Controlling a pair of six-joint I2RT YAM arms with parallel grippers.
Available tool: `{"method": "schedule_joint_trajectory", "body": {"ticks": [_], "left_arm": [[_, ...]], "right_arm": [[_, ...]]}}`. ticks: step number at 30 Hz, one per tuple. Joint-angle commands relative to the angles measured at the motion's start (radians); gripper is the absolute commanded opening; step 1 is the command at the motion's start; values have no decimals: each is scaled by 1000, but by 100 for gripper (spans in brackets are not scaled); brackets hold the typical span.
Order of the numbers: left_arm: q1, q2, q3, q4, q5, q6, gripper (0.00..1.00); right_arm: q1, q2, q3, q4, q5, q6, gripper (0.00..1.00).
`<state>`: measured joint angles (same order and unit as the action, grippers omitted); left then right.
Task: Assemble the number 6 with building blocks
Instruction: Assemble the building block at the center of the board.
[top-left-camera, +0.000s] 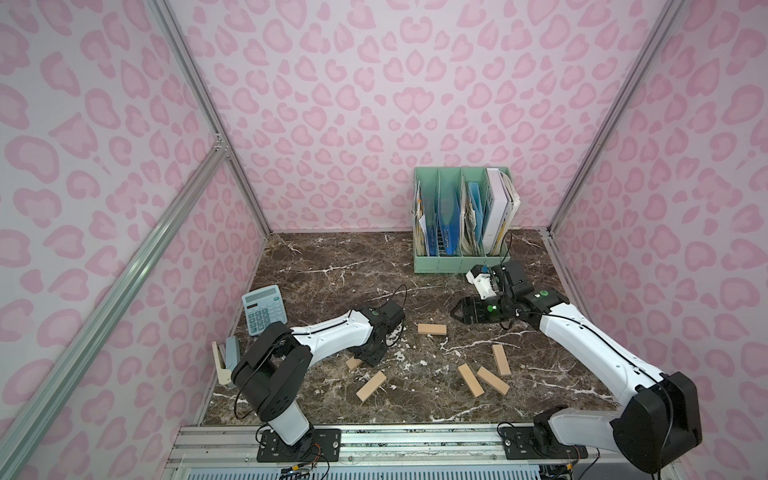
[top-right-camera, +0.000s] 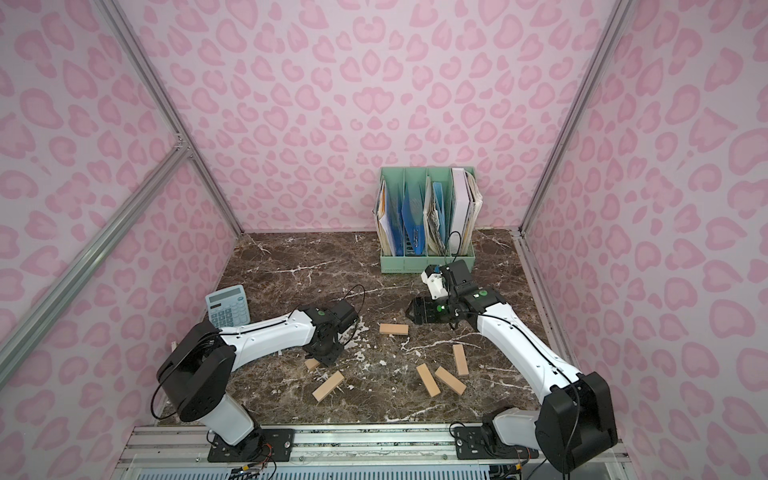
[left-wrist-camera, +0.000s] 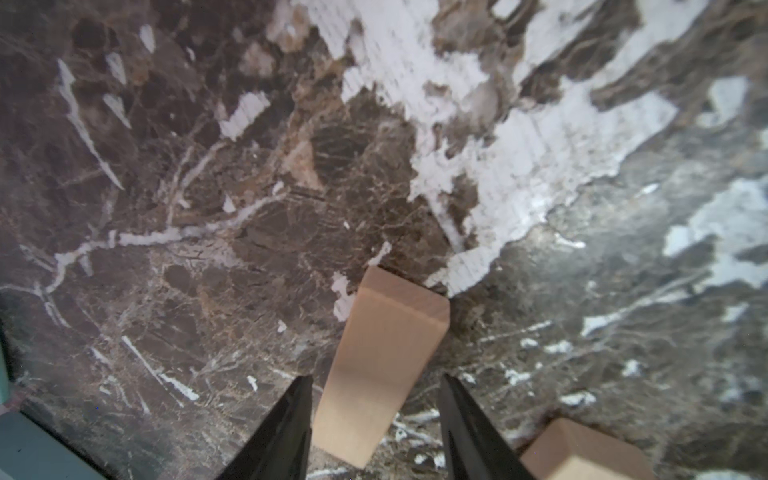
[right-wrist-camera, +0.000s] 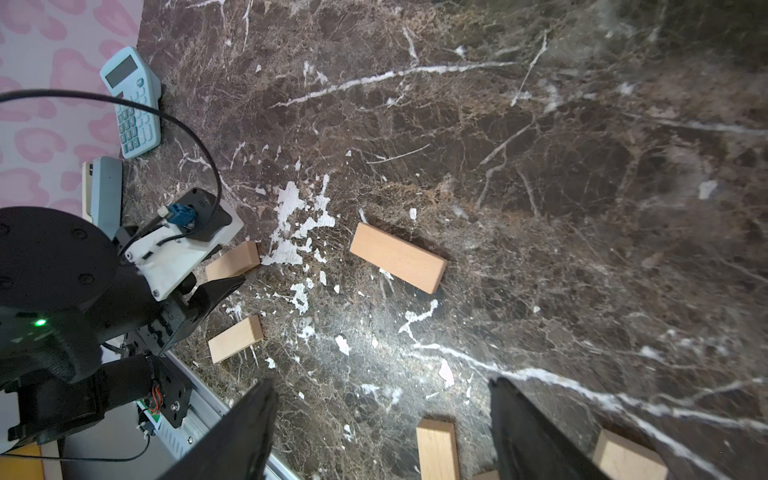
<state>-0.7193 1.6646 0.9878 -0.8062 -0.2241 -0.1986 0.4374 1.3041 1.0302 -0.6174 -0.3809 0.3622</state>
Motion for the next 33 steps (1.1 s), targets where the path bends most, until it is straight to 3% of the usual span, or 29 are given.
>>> {"method": "schedule_joint_trajectory", "body": {"ticks": [1,4,8,10,20,33], "left_arm": [[33,9,5,3,40,29,54],[78,23,8,8,76,48,51],[93,60,34,-15,113,63,23],[97,97,60,-44,161,68,15],[97,176,193,-138,277,15,11],[41,336,542,-244,370,-216,11]], "right_arm": [[-1,1,17,-17,2,1,82],[-1,-2,19,-16,2,8,81],[0,-10,23,-21,9,15,80],[0,-14,26,-21,15,17,80],[-2,-37,12,-7,30,23,79],[-38,-61,0,10,13,-2,78]]}}
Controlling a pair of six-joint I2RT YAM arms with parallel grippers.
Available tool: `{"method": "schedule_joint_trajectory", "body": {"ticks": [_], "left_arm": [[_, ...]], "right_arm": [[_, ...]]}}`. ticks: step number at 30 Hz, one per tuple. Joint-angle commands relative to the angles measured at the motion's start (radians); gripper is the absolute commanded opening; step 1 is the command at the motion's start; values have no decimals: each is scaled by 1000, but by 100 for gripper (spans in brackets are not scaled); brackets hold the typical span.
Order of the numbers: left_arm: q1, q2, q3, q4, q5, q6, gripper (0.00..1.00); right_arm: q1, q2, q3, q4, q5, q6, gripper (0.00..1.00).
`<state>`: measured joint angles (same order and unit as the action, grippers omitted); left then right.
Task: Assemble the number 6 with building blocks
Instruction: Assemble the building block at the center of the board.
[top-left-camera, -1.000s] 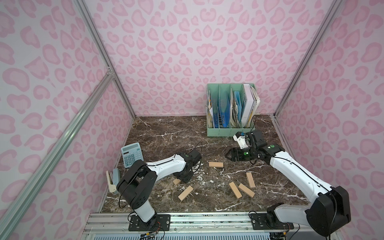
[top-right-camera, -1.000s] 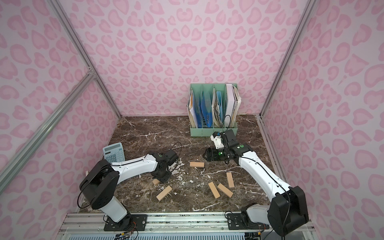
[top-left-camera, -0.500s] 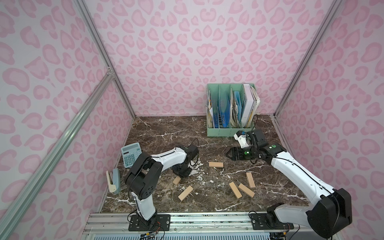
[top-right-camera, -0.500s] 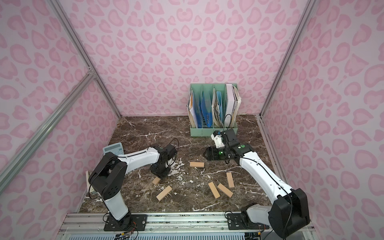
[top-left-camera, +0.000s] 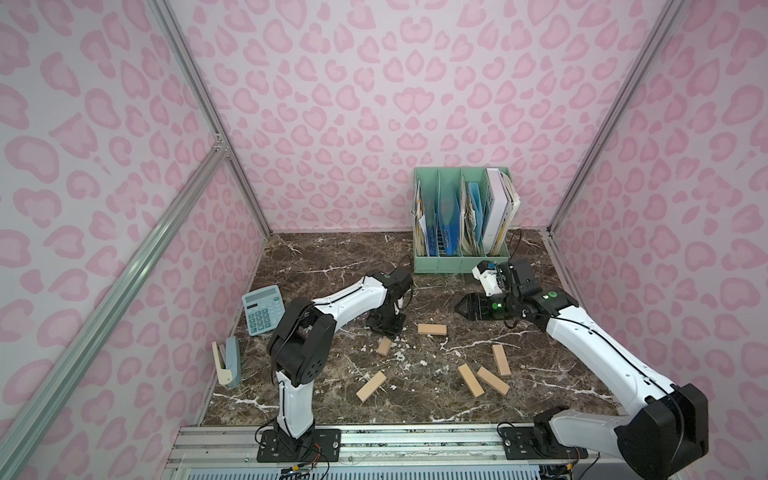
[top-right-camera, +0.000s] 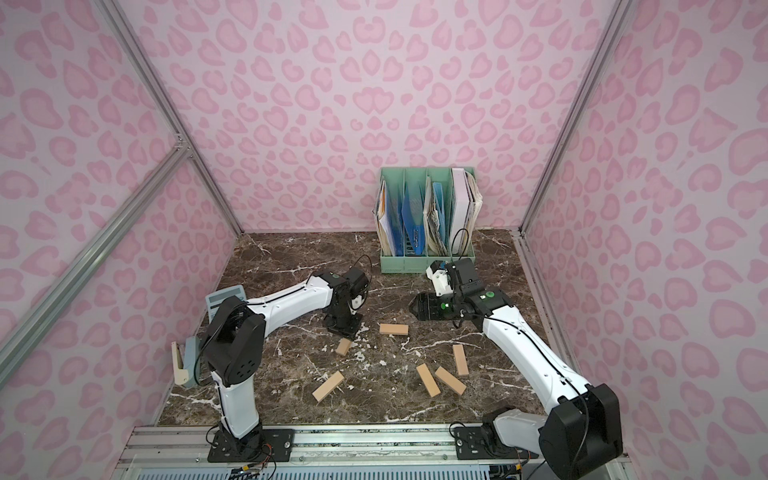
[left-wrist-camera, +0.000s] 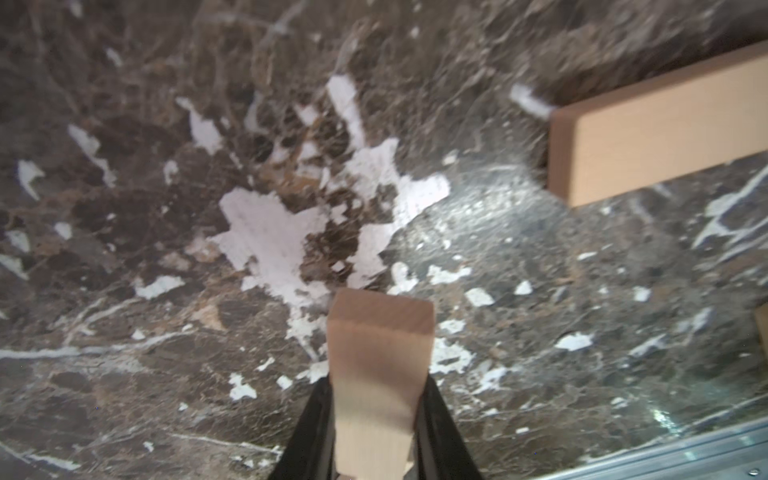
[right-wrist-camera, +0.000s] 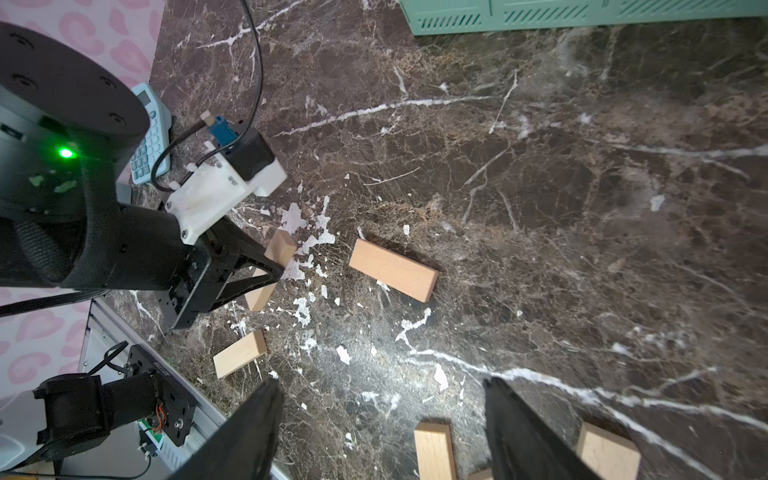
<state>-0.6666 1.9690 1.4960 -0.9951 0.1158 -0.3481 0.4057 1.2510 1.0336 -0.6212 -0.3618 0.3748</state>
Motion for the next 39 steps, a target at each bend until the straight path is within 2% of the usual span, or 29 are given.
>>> {"method": "schedule_joint_trajectory", "body": {"ticks": [1,15,39], "left_arm": [[-15,45,39,-49,37,-84,11],[-47,141,83,-4,51,-202,10],[-50,221,212,-26,26,-219,10]], "right_arm": [[-12,-11,-4,11,-6,-17,78],[-59,-63,-35,30,-14,-25,78],[-62,-64,-29,34,-14,-27,76]]}}
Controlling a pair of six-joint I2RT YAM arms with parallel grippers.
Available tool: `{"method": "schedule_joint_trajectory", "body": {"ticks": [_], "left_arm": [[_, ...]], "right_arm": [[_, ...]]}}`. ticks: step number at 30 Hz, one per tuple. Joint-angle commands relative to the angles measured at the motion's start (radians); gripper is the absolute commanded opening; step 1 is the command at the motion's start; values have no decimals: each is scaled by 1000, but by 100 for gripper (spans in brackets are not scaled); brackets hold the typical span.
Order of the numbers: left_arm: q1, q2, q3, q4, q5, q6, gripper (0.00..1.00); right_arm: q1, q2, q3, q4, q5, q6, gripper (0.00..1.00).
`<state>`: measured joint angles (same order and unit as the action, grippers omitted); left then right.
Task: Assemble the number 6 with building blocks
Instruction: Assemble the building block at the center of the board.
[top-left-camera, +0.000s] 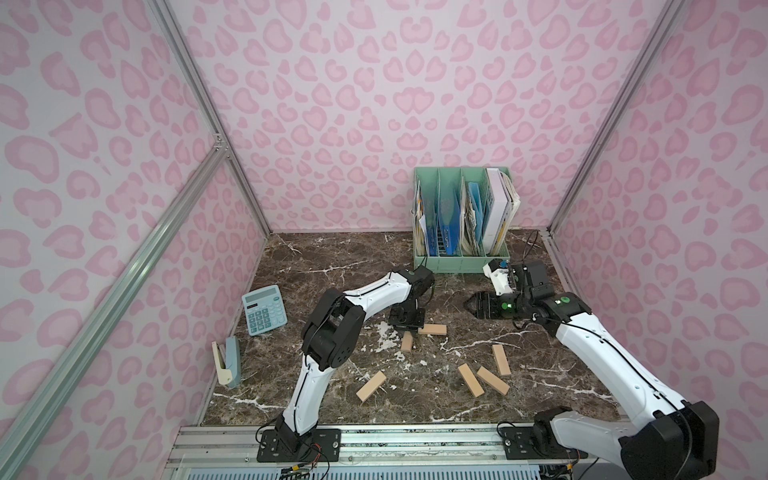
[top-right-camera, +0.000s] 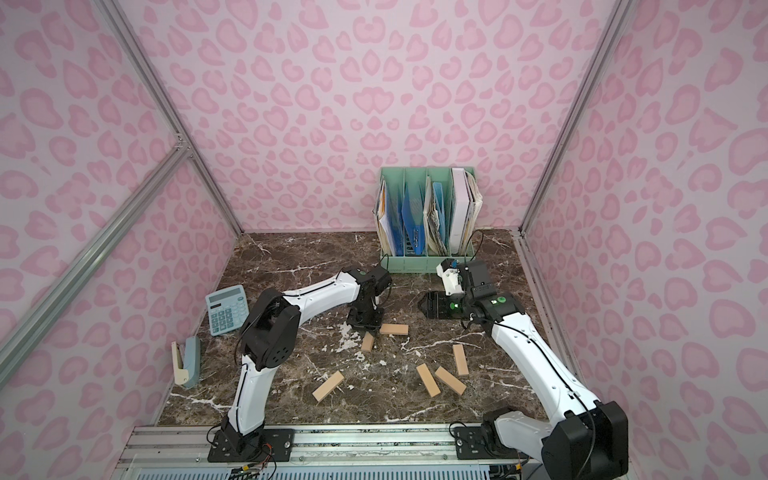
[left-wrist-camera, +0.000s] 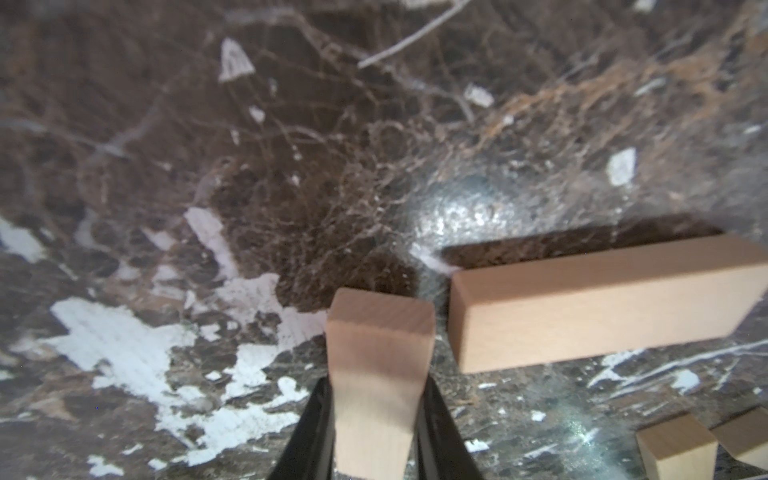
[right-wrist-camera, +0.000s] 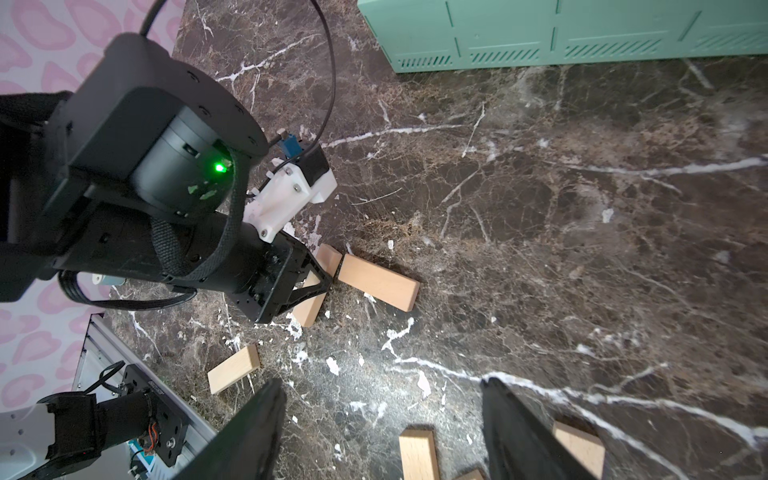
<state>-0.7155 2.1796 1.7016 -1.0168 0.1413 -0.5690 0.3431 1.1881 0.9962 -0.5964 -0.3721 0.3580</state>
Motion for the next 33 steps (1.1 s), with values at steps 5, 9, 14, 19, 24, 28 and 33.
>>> {"method": "schedule_joint_trajectory", "body": {"ticks": [5,9,14,19,24,28,33], "left_arm": [[-5,10,10,-8,1,-3,10],[-8,11,9,-12,3,-15,10],[-12,9,6,-13,0,-27,10],[-15,14,11,-10,6,-40,10],[-17,11,4,-5,5,-45,10],[-19,12,6,-2,8,-47,10],[-20,9,3,0,15,-51,12]], "right_arm": [[-2,-2,9,9,-2,-11,76],[-6,-5,9,8,-5,-13,76],[-7,-8,7,11,-8,-13,76],[-9,-16,3,9,-10,-14,76],[-15,-22,0,3,-11,-16,76],[-18,-22,2,2,-13,-20,76],[-19,-21,3,4,-16,-19,76]]}}
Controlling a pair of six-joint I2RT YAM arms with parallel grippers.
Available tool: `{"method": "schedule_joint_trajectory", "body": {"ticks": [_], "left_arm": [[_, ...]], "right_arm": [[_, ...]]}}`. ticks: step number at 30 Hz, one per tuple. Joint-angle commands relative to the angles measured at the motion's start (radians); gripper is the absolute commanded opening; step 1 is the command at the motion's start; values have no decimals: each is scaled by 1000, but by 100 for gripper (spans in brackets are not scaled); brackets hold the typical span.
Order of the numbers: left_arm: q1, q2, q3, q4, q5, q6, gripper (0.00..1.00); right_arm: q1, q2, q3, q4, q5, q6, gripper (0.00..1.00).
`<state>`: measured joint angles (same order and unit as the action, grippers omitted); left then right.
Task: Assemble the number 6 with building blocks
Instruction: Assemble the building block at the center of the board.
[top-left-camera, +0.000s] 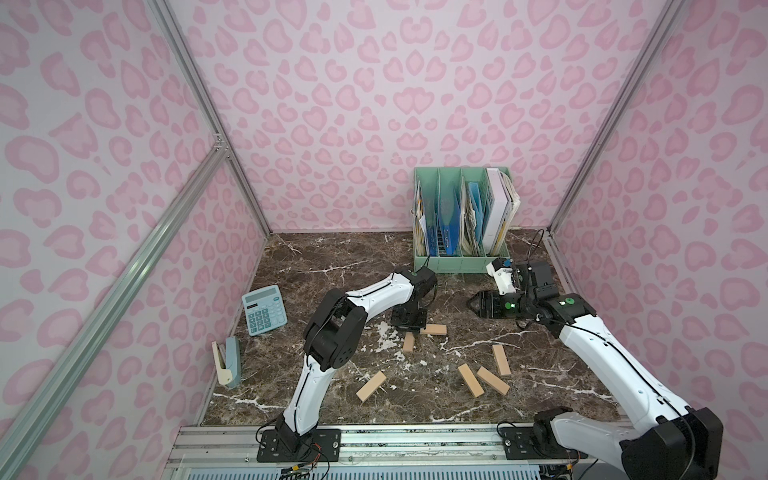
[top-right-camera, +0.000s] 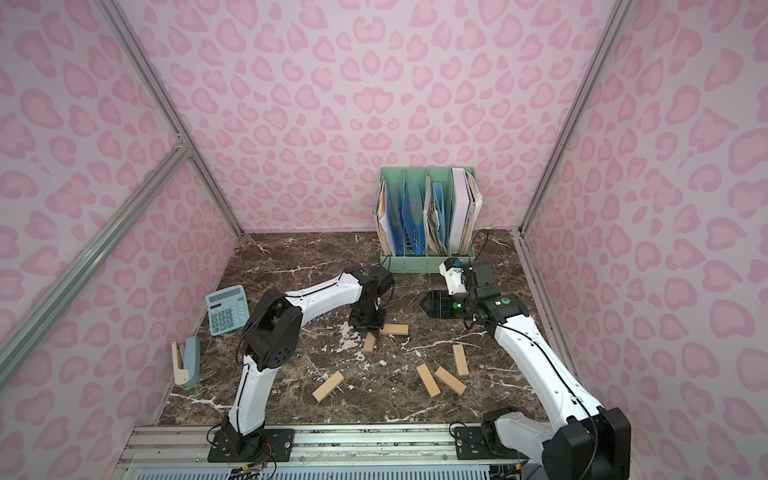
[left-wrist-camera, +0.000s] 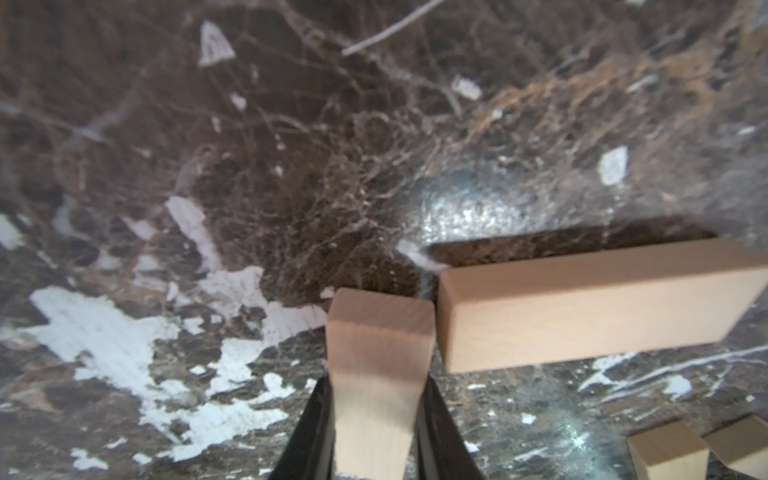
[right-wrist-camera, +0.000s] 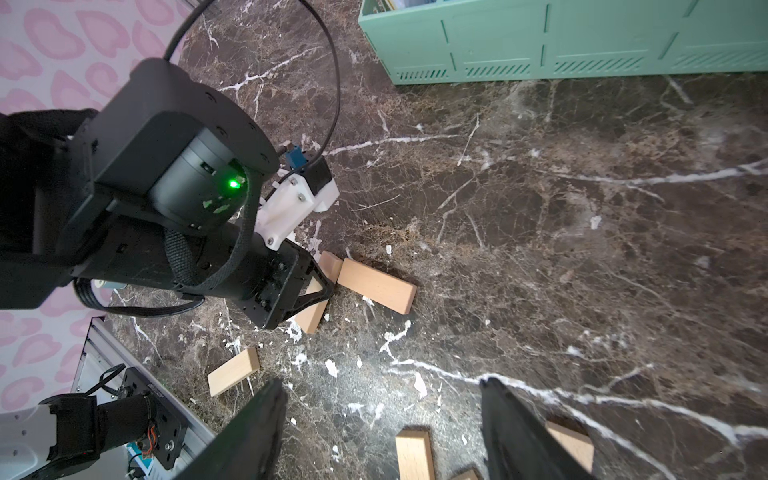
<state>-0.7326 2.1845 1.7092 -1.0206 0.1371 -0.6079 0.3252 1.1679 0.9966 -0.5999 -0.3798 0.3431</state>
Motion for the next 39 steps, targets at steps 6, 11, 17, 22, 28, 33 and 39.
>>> {"method": "schedule_joint_trajectory", "body": {"ticks": [6,11,17,22,28,33,39], "left_arm": [[-3,-2,-10,14,27,-13,15],[-3,-2,-10,13,33,-13,15],[-3,-17,-15,17,39,-15,18],[-3,-24,-14,15,42,-16,25],[-3,-37,-23,8,34,-15,31],[-4,-46,-32,7,27,-18,40],[-4,-58,-44,18,14,-21,48]], "right_arm": [[-1,-5,1,9,-9,-1,75],[0,-10,-1,8,-10,0,75],[0,-17,-10,10,-11,5,74],[0,-23,-14,11,-11,8,71],[-1,-32,-17,15,-14,15,71],[0,-39,-19,14,-19,18,70],[-1,-46,-20,14,-24,24,70]]}}
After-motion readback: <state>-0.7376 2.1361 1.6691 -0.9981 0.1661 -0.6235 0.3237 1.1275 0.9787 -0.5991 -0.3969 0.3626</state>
